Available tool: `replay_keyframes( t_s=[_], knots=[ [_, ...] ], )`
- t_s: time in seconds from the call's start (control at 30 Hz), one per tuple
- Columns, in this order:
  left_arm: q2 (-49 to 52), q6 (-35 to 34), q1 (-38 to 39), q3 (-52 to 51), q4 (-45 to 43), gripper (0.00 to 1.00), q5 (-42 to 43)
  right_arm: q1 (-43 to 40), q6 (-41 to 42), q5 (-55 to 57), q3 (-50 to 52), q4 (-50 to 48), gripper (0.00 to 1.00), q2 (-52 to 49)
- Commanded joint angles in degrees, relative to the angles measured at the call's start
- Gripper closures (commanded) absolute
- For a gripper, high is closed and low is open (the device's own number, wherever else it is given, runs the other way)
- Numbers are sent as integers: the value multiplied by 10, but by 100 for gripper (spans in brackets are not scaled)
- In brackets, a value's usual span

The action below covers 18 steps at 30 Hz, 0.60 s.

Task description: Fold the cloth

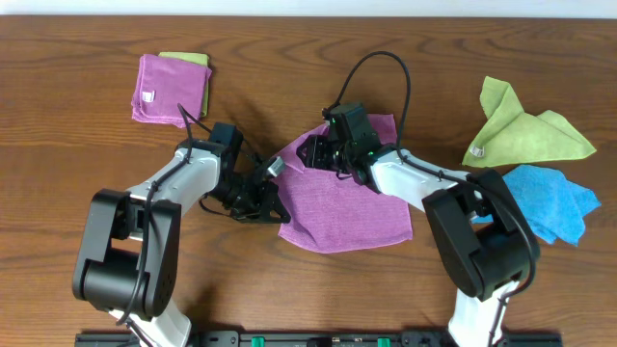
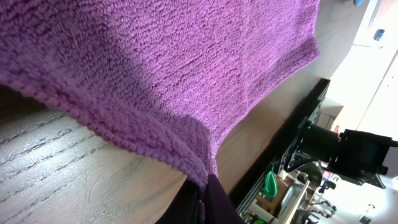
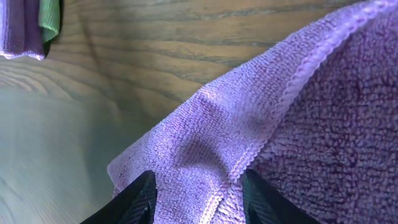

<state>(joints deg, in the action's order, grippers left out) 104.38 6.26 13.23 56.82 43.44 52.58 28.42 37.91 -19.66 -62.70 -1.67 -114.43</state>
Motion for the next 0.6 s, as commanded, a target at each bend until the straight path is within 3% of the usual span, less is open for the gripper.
replay_keyframes(
  t_s=[0.0, 0.27, 0.33, 0.4, 0.57],
  knots=[
    [2, 10, -1, -2, 0, 94, 11, 5, 0, 10, -1, -5, 55, -10],
    [2, 8, -1, -2, 0, 94, 11, 6, 10, 10, -1, -9, 59, -41],
    [2, 8, -1, -2, 1, 94, 11, 8, 10, 8, -1, -27, 73, -47],
    [2, 8, -1, -2, 1, 94, 11, 9, 10, 1, -1, -59, 98, -47],
    [2, 5, -1, -2, 1, 94, 11, 9, 10, -16, -1, -132, 99, -47]
  ],
)
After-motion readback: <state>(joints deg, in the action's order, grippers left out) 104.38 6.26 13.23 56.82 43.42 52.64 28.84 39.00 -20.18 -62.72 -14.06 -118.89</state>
